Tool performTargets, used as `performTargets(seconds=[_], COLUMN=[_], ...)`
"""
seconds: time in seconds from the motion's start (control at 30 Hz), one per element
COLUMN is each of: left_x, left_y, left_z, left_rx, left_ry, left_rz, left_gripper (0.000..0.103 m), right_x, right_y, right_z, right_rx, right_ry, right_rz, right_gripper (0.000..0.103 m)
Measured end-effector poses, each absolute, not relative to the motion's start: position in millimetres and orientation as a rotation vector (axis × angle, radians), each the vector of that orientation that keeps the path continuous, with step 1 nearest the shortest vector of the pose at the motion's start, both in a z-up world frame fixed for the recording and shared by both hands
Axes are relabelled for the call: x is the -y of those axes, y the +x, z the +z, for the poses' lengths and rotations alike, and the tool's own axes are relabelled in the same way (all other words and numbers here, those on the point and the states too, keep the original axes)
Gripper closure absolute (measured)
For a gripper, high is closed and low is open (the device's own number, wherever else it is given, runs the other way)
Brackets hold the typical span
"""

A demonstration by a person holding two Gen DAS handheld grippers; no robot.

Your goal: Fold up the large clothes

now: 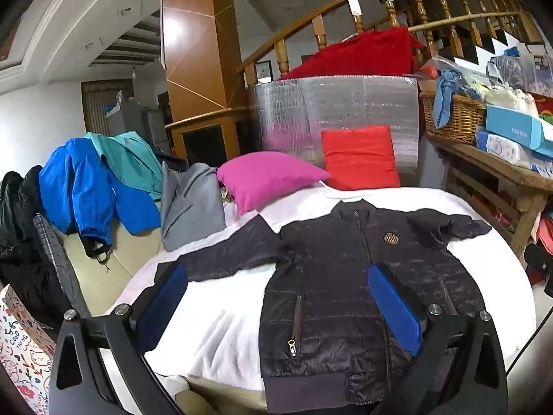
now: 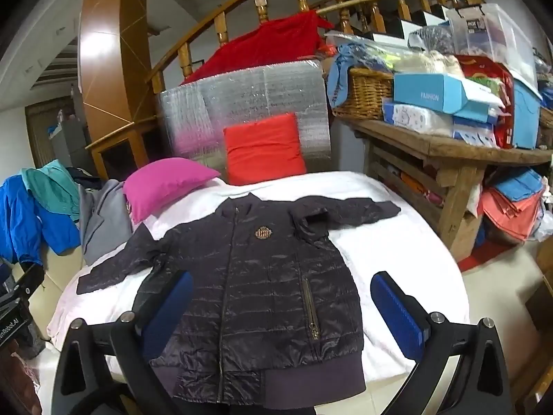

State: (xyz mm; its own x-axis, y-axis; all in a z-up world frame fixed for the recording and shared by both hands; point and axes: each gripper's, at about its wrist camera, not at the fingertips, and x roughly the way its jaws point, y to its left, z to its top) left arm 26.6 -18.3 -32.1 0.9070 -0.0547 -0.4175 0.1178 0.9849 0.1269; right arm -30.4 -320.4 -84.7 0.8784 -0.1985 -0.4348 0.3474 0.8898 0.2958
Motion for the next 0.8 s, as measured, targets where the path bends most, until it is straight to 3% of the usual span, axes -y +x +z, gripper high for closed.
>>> performTargets(seconds=[0.8], left_x=[15.7], left_y=[34.1], left_z=[-44.3], left_rx=[-0.452], left_ry=[0.133], left_rz=[-0.084], left_gripper=[0.0], right_x=[306.0], right_y=[-13.6], right_z=[-78.5], right_rx=[-0.451], right_ry=[0.352], right_rz=[-0.307], right_gripper=[0.0])
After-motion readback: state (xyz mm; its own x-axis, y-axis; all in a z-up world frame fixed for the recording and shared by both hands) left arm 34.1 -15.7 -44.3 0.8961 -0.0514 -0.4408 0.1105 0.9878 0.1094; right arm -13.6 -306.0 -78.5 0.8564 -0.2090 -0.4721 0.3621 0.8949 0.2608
